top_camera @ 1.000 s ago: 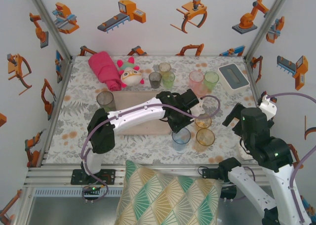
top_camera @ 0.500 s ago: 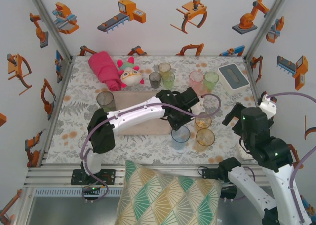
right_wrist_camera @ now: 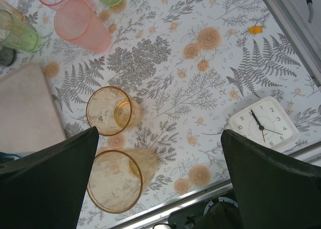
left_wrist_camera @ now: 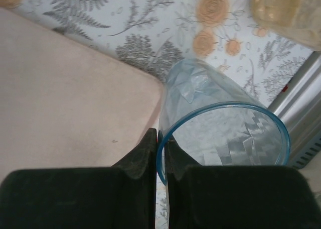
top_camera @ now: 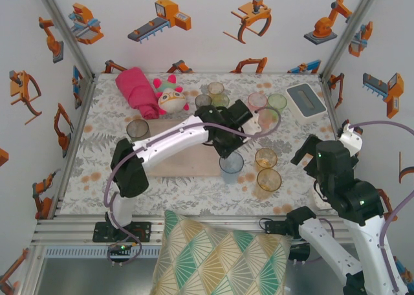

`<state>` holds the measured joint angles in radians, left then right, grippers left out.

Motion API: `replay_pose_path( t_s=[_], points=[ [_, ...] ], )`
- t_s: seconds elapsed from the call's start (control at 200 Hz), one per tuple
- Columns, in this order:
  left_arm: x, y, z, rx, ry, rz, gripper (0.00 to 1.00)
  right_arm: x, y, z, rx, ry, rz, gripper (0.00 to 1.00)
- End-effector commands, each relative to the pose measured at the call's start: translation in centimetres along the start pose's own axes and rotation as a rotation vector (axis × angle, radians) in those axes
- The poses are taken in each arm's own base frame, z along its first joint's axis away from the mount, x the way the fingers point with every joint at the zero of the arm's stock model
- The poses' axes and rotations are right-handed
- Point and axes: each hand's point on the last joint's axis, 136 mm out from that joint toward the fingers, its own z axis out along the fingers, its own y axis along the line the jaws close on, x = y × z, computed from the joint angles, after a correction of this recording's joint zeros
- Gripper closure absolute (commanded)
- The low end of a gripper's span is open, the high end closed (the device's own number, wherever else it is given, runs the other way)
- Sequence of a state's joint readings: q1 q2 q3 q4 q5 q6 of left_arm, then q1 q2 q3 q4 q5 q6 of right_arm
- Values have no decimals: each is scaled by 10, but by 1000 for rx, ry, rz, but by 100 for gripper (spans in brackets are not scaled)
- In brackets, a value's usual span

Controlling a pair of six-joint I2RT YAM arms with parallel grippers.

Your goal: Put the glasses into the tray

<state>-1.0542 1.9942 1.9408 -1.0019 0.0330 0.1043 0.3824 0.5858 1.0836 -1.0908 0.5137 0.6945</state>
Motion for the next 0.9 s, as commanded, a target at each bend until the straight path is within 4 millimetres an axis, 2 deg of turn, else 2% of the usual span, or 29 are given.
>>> replay_pose_path(
  t_s=[0.0,0.25,0.435,0.591,0.701,0.896],
  points=[
    [-11,32,-50,-54,-93,-30,92,0,0,3,4,-8,-9,1],
    [-11,105,-94,-142,-177,-154,91,-1,3,5,1,-8,-15,1],
    [3,169,-129,-238,-227,-246,90,2,6,10,-1,4,-21,1],
    [30,226,-153,-322,-243,-350,90,3,7,12,-5,7,-23,1],
    [54,259,-168,-365,-246,-422,90,2,10,13,-15,2,-26,1],
    [97,306,-181,-415,-252,-537,90,3,15,17,-21,15,-37,1]
  ],
)
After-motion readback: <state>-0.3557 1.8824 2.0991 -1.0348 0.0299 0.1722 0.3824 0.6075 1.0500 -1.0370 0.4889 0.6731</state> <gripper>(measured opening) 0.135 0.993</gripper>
